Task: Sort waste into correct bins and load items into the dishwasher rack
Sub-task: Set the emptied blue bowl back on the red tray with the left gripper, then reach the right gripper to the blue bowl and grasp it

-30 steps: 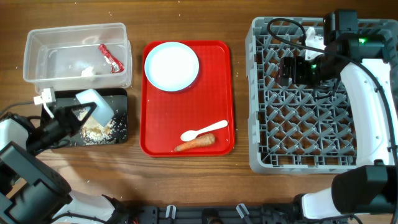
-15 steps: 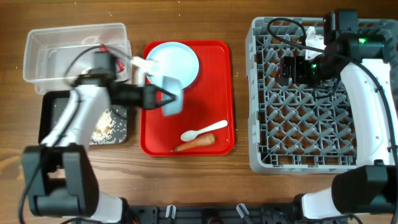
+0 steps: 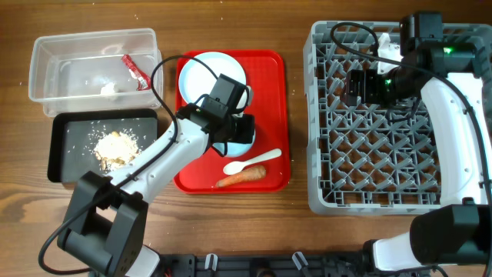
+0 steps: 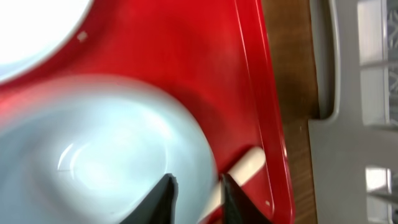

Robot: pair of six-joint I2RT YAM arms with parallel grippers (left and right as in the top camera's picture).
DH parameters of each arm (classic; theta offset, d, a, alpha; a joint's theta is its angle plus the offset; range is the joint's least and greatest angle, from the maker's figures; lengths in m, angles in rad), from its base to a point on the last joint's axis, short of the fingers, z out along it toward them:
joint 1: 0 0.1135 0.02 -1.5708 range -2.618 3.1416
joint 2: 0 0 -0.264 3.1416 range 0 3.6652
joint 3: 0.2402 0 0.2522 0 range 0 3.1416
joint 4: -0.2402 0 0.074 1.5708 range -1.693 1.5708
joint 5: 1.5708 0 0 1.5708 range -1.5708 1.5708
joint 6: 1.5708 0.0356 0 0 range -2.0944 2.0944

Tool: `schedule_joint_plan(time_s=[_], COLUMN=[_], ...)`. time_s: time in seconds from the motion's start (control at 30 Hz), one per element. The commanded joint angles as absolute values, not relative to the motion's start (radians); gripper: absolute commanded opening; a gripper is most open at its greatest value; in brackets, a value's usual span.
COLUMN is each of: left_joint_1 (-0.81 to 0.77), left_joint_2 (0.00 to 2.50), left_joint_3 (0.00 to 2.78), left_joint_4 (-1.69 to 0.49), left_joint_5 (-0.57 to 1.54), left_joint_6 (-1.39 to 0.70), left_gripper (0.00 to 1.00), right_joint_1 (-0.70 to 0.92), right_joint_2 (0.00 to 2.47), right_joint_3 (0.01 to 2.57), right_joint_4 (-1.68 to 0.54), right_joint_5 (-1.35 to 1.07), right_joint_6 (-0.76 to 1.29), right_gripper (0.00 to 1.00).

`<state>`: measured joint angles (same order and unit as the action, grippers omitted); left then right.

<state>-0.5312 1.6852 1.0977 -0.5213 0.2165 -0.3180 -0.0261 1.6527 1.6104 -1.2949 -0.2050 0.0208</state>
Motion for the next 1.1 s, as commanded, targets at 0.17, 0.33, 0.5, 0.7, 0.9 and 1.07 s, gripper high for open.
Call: schedule_joint_plan(time_s=[0.17, 0.33, 0.5, 0.7, 0.9, 1.07], left_joint_1=[-0.464, -0.256, -0.05, 0.025, 0.025, 0.025], left_joint_2=[1.543, 1.396, 1.333, 1.334, 1.334, 1.334], left_joint_3=[1.119, 1.119, 1.119, 1.119, 1.119, 1.119], left_joint_4=[-0.646, -0.846, -0.971, -1.01, -1.011, -1.011], left_joint_5=[0.181, 0.181, 0.181, 0.181, 0.181, 0.181], left_joint_6=[-0.353, -0.353, -0.353, -0.352, -0.352, -0.352], left_gripper=[0.59, 0.61, 0.62, 0.69, 0.71, 0.7], right_joint_1=[0.019, 0.192, 0.355, 0.454, 0.517, 0.519], right_joint_2=[1.653, 1.653, 1.705, 1.902, 2.086, 2.139], right_joint_3=[1.615, 1.615, 1.615, 1.614, 1.614, 1.615], right_joint_4=[-1.253, -1.164, -1.053, -1.037, -1.024, -0.982], right_joint_5=[-0.305, -0.305, -0.286, -0.273, -0.262, -0.212], right_joint_6=[0.0, 0.003, 0.051, 0.117, 0.213, 0.268], right_gripper=[1.0, 1.0, 1.0, 0.98, 0.84, 0.55])
